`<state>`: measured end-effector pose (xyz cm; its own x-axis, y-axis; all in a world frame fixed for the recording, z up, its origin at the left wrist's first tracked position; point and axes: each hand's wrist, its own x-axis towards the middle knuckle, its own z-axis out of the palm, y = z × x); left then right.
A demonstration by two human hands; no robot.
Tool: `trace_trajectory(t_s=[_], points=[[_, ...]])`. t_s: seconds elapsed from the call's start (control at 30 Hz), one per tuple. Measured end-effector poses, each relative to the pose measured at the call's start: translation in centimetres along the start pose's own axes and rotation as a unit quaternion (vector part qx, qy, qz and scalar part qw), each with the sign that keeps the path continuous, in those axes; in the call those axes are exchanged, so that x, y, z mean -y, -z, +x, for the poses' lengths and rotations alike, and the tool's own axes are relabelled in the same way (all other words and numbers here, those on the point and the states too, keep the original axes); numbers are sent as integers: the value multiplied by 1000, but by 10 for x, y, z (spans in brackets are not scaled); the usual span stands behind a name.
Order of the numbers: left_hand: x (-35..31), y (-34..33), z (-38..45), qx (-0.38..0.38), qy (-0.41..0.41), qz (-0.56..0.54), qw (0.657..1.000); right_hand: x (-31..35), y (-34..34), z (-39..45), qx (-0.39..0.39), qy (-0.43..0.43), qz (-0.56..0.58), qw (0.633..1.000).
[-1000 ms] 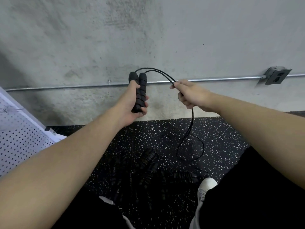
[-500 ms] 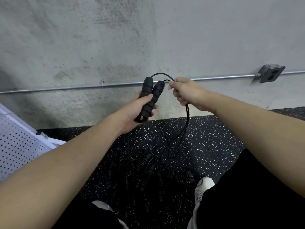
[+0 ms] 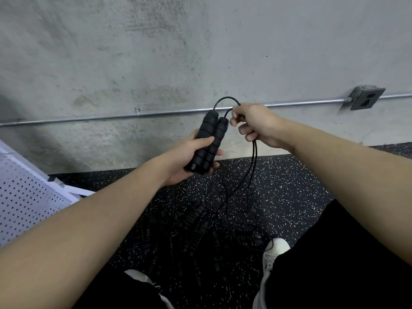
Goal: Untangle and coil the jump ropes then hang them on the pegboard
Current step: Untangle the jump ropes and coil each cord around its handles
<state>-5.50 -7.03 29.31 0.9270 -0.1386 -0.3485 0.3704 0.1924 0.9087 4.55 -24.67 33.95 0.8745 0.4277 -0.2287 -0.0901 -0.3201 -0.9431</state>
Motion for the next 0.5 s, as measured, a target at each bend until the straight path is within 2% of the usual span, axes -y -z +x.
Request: trace_trajectory(t_s=[0.07,0.27,0.4,0.5], points=[[0,0,4,-32,-8,-7,999,3,-4,0,1,-8,13,1000],[-2,-8,21,-196,-37,-77,977,6,-37,-12,35,36,-96,994],[-13,3,21,-203,-50,-201,957,5,-57,-23,82,77,-253,961],[-16,10,23,-202,-56,-175,962,2,-72,-32,112,112,-309,938]])
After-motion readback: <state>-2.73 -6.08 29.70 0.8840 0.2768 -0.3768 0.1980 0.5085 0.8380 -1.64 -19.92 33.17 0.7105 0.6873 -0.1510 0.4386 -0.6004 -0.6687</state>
